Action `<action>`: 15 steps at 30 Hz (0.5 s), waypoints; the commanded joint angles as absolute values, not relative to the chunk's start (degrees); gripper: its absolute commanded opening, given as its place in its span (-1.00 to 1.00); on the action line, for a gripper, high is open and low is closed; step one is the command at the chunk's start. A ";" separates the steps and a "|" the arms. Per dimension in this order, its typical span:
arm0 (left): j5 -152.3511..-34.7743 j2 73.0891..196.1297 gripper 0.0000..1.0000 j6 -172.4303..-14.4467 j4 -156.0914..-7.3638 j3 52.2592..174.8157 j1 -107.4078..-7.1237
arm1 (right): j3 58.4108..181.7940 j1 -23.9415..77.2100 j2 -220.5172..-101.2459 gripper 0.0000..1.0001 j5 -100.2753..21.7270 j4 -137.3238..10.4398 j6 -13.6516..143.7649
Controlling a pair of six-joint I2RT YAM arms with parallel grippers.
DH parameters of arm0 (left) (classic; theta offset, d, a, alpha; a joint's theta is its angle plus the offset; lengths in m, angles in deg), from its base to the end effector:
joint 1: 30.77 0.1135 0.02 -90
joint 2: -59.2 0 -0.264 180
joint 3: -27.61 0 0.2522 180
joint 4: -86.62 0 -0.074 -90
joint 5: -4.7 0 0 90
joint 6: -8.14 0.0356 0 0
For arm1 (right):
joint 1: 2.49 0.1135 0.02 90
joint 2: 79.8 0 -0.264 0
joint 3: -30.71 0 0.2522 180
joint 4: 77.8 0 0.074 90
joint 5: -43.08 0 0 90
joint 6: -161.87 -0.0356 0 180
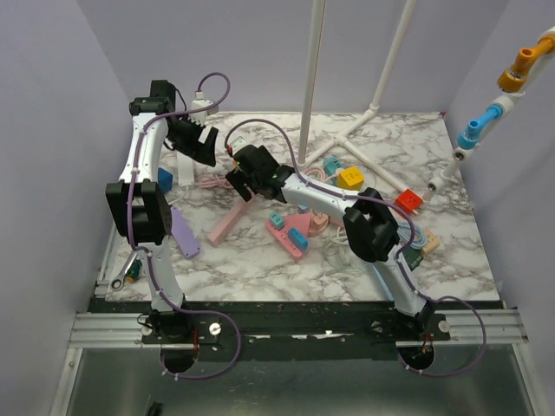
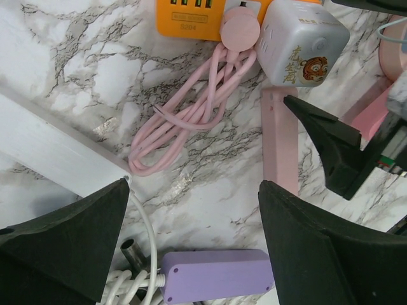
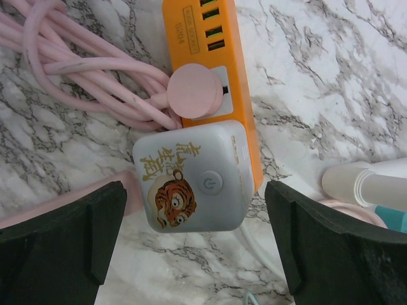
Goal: Pull the plug off the socket
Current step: Remove the plug from the socket.
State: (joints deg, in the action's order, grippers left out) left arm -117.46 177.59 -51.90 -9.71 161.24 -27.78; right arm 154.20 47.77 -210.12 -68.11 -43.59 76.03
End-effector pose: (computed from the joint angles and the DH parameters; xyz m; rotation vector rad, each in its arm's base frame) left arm 0.4275 0.0034 0.3152 0.7367 2.4667 -0.5717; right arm 0.3437 0.3932 0.2144 -0.8476 2.0623 0.0137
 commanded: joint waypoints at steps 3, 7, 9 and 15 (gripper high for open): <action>-117.84 175.84 0.70 -52.55 -8.52 161.24 -27.36 | 158.26 48.74 -215.05 1.00 -75.60 -43.54 79.59; -117.16 175.48 0.70 -52.18 -8.59 160.99 -27.16 | 159.09 48.75 -216.23 0.86 -77.49 -44.11 79.52; -116.90 175.21 0.70 -52.07 -8.74 160.97 -26.99 | 159.18 48.75 -216.56 0.73 -77.72 -43.83 79.45; -117.49 175.08 0.70 -52.92 -10.06 160.66 -26.81 | 156.40 48.77 -213.14 -0.15 -74.76 -46.02 78.20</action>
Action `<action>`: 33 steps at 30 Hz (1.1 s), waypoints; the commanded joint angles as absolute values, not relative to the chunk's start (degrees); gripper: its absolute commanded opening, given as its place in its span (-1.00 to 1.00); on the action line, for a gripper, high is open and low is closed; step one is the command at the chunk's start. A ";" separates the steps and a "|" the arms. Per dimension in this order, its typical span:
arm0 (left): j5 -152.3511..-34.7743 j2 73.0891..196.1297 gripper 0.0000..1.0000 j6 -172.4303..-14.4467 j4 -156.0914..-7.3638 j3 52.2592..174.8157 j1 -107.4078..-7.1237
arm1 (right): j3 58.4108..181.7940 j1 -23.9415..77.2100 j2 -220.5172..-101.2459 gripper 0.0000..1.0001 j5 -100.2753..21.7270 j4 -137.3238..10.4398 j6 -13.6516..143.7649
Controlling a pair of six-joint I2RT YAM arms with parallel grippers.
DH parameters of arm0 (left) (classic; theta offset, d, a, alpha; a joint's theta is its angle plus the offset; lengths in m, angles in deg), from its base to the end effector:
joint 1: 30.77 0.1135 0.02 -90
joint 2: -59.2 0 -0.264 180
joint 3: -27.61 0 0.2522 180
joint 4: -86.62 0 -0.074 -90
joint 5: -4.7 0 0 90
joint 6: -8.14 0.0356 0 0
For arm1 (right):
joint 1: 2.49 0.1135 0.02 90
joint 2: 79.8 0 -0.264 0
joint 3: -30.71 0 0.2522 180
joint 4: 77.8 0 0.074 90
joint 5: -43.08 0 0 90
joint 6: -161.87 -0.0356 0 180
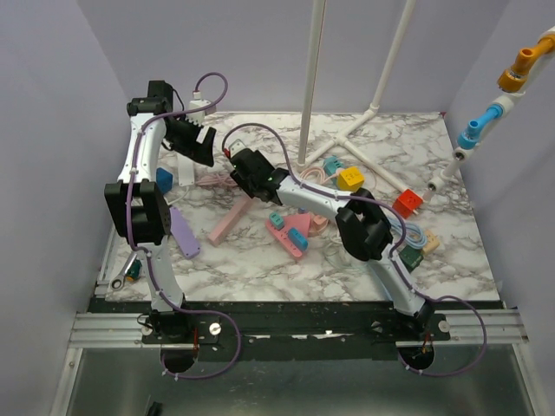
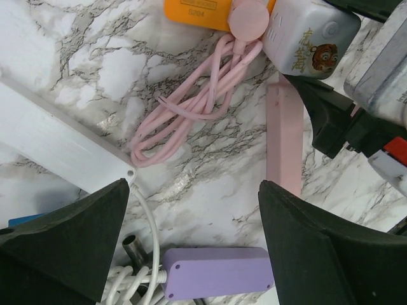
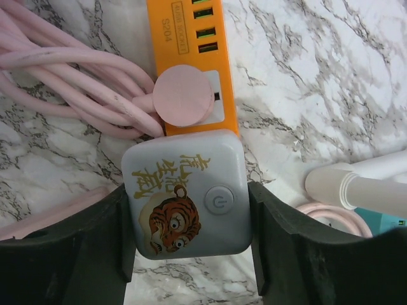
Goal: Pull the plug off the socket
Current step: Remove the plug from the socket.
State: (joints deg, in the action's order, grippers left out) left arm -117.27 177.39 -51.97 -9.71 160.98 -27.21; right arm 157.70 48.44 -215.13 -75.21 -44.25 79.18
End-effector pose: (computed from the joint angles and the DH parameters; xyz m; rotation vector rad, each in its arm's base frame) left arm 0.4267 0.0077 0.3153 0.7220 2.4724 -0.5650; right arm 0.3507 0.4053 0.1922 -0.8503 2.0326 -0.1492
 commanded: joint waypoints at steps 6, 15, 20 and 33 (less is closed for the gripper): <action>-121.52 174.61 0.87 -54.78 -12.05 158.47 -26.81 | 141.85 48.74 -201.31 -0.37 -69.15 -58.66 79.54; -130.77 173.54 0.97 -64.27 -20.97 147.94 -26.72 | 130.24 48.75 -192.29 -0.69 -65.01 -71.49 76.62; -137.55 172.07 0.97 -67.47 -26.59 143.51 -26.72 | 126.56 48.74 -189.62 -0.83 -64.10 -77.03 75.65; -136.58 175.99 0.97 -77.43 -33.81 141.01 -26.72 | 124.74 49.36 -184.86 -0.92 -63.29 -80.50 73.53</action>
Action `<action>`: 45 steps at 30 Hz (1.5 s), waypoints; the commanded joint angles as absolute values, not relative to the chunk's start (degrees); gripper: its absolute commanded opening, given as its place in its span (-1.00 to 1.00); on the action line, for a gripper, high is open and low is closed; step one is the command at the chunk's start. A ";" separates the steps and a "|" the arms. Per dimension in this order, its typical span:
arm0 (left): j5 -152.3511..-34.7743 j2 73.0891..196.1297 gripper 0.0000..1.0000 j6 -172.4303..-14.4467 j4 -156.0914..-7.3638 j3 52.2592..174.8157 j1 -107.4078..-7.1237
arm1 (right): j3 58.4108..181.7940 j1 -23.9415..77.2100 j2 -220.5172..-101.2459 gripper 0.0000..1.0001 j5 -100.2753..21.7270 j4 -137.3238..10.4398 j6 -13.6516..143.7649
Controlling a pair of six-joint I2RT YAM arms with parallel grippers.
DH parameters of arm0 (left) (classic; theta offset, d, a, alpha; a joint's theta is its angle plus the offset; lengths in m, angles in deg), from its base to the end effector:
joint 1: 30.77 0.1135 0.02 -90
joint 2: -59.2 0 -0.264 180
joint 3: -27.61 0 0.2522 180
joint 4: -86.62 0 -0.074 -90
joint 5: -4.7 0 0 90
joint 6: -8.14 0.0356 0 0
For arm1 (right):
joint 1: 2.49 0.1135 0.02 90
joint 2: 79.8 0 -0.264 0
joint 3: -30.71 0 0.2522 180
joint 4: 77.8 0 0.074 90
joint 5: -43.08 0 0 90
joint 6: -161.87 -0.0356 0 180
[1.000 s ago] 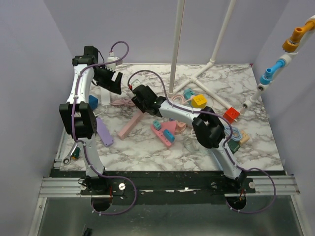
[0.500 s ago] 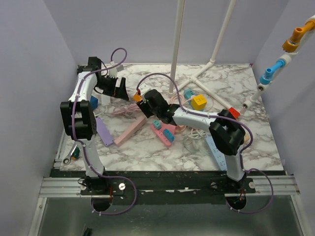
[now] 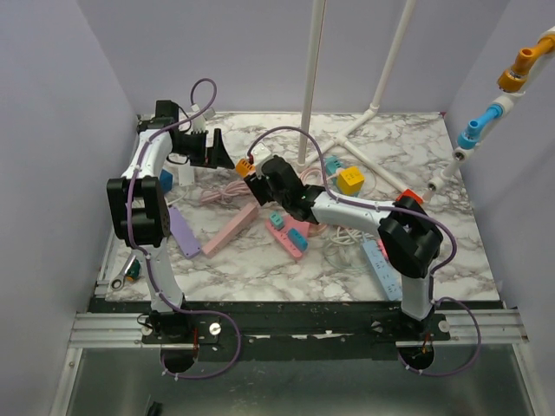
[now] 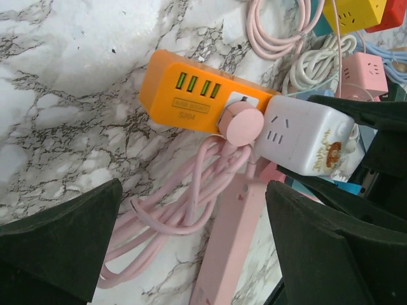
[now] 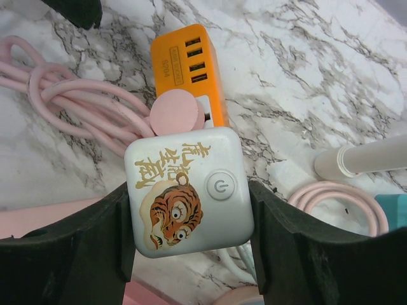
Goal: Pull the plug off the socket
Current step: Remove the plug from the socket.
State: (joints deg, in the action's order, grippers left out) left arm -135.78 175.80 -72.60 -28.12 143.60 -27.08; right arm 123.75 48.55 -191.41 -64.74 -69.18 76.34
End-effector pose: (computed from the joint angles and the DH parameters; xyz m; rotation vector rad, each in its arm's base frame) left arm 0.4308 0.0003 0.2587 0.3622 2.4126 -1.0785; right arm 0.2928 0.3448 0.2293 -0.7685 1.8750 0.1963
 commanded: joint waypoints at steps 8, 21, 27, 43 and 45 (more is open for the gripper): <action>-146.12 176.94 0.97 -85.99 -43.25 136.71 -26.88 | 122.88 49.89 -180.53 -0.92 -60.70 -82.58 70.12; -158.78 177.17 0.97 -97.84 -61.47 130.48 -27.24 | 123.04 50.59 -179.12 -0.92 -56.60 -83.96 67.89; -163.78 175.24 0.76 -106.77 -75.88 124.23 -28.22 | 122.12 50.58 -179.94 -0.92 -57.32 -84.95 67.64; -163.05 174.74 -0.87 -95.80 -63.10 126.41 -29.36 | 120.56 50.33 -180.83 -0.93 -59.22 -84.22 66.95; -160.37 174.05 -1.00 -94.75 -62.43 126.12 -29.36 | 119.83 50.34 -180.13 -0.93 -59.29 -84.03 66.95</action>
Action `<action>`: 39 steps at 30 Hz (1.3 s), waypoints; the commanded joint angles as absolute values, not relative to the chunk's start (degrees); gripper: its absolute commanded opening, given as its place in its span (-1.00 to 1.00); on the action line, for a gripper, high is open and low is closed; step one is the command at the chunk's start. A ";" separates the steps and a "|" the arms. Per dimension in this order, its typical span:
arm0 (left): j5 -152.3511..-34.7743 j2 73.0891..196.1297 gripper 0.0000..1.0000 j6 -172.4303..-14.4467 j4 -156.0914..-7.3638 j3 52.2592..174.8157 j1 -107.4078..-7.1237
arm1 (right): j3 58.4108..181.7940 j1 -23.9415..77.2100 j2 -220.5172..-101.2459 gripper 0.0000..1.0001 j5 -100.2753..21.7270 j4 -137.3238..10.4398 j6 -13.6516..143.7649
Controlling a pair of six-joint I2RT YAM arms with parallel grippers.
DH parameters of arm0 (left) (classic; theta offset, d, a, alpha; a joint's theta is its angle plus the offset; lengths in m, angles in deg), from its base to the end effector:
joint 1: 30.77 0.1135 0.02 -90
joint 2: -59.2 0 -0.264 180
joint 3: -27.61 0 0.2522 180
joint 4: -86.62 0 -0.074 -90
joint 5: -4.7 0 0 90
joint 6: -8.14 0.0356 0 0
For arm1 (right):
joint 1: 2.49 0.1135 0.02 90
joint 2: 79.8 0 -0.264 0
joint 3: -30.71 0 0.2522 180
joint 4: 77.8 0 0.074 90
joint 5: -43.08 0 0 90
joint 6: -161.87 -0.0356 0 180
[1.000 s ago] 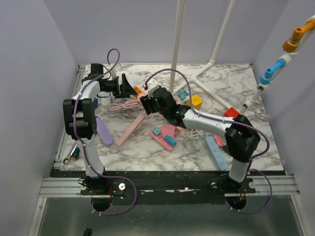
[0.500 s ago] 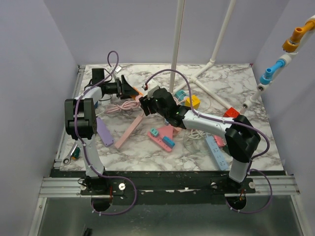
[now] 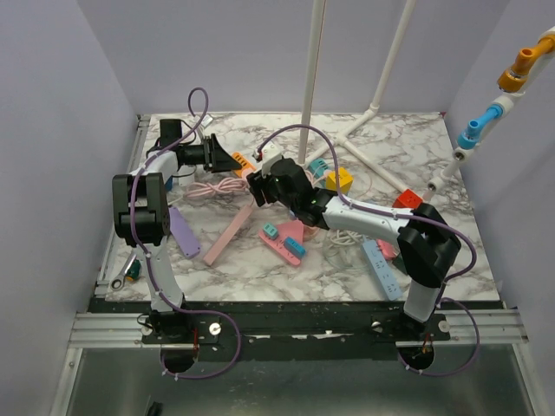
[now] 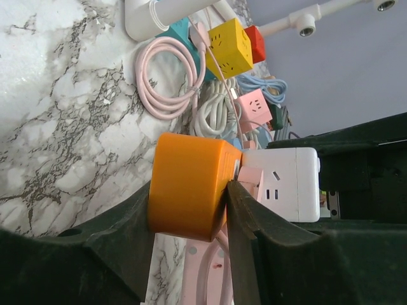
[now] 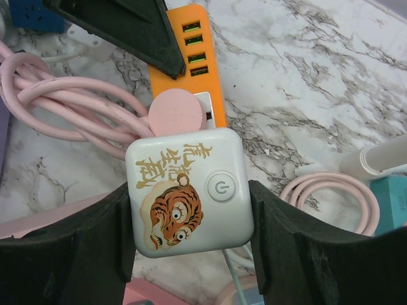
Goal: Pull the plug off the socket
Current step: Remove the plug from the socket, then place the plug at the center of the board.
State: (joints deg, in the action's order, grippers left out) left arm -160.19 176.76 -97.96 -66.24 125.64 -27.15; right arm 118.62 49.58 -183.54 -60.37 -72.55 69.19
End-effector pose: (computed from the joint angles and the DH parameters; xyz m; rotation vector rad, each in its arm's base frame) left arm 0.4383 -0.0067 0.2027 0.2608 2.1058 -1.6330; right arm 0.2688 0.3315 0.2621 -0.6691 1.8316 0.4098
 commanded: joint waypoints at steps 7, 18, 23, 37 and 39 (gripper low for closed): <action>-151.97 173.27 -1.00 -91.26 -58.94 126.24 -29.41 | 117.04 49.28 -174.12 -0.94 -59.89 -83.81 66.18; -140.56 171.49 -1.00 -86.85 -54.94 127.82 -29.40 | 110.93 48.57 -164.24 -0.95 -61.43 -78.47 64.15; -142.26 171.22 -1.00 -86.70 -54.01 127.98 -29.36 | 107.74 43.57 -159.64 -0.95 -70.54 -68.53 60.66; -149.45 170.78 -1.00 -85.98 -49.74 130.87 -29.19 | 93.53 27.56 -152.72 -0.49 -81.61 -43.27 37.65; -150.28 170.57 -1.00 -85.50 -49.07 131.13 -29.20 | 92.76 27.47 -152.36 -0.22 -81.17 -43.02 36.62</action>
